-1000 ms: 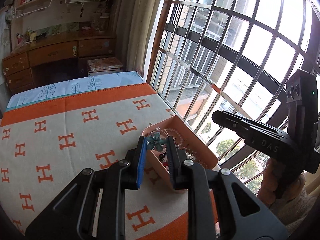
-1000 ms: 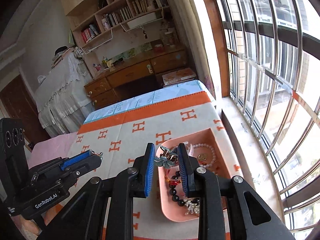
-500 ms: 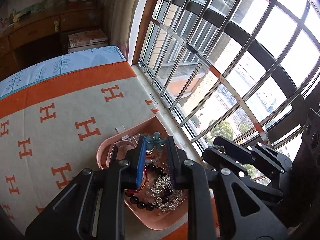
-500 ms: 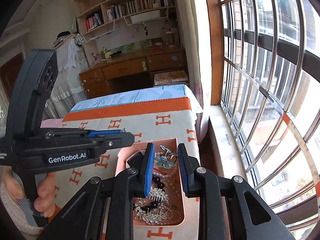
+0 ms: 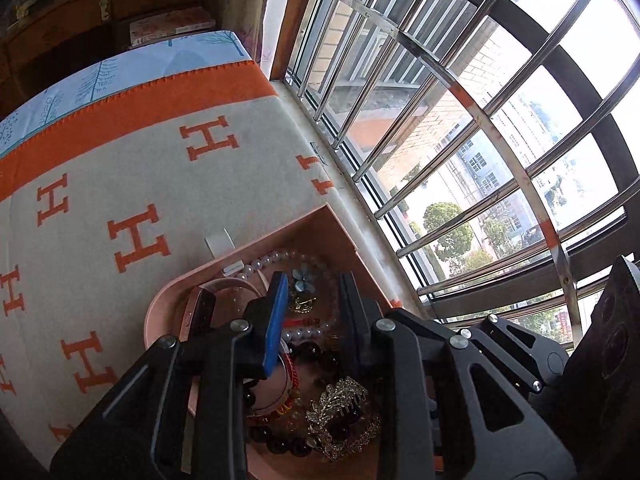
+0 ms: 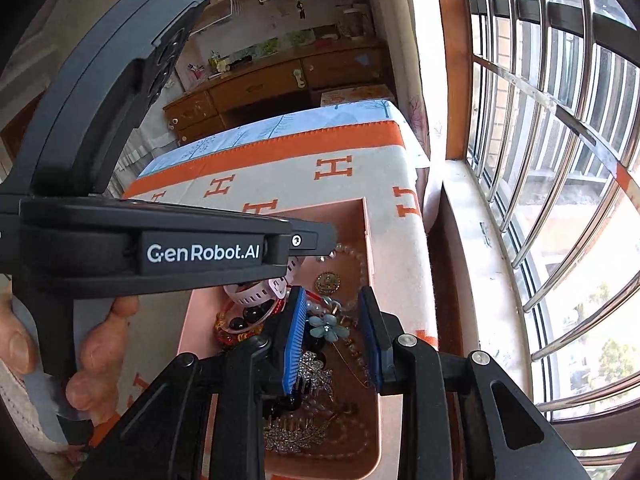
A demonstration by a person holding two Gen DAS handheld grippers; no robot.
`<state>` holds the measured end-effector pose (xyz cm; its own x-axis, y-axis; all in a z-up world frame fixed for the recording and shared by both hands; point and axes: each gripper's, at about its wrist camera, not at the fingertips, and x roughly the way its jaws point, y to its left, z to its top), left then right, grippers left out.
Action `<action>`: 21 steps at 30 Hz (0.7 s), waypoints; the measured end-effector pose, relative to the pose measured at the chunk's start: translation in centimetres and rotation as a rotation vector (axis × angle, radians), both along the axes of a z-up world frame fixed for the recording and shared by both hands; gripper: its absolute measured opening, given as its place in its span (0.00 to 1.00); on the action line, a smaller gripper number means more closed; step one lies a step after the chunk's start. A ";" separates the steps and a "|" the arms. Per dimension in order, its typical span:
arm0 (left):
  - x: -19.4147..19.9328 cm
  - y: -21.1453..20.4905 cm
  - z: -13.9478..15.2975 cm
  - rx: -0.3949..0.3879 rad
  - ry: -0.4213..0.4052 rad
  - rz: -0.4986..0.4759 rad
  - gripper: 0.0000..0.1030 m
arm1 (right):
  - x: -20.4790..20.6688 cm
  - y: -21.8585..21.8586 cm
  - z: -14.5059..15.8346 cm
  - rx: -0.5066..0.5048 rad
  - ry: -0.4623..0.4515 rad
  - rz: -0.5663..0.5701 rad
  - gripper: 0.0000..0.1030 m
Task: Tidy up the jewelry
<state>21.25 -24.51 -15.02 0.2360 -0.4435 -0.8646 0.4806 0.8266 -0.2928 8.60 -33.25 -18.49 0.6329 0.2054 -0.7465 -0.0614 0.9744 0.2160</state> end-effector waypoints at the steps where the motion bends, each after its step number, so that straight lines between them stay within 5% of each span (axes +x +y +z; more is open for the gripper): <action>1: 0.0 0.2 0.0 -0.001 0.003 0.003 0.40 | 0.2 0.3 -0.1 0.000 -0.001 0.000 0.35; 2: -0.2 0.5 0.2 -0.005 -0.007 0.013 0.48 | 0.3 0.5 -0.1 -0.013 -0.005 -0.001 0.36; 8: -1.7 2.8 2.7 -0.014 -0.068 0.054 0.52 | 0.0 1.7 0.5 -0.051 -0.021 0.008 0.36; 12: -3.5 4.6 4.2 -0.002 -0.122 0.062 0.67 | -1.1 2.3 1.3 -0.051 -0.024 0.006 0.36; 21: -10.4 10.5 7.8 0.119 -0.289 0.167 0.70 | -5.7 4.3 3.8 -0.056 -0.041 0.013 0.47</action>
<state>10.90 -14.05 -7.19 0.5397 -0.2782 -0.7946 0.3845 0.9211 -0.0612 2.90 -28.91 -14.67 0.6605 0.1724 -0.7308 -0.0820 0.9840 0.1580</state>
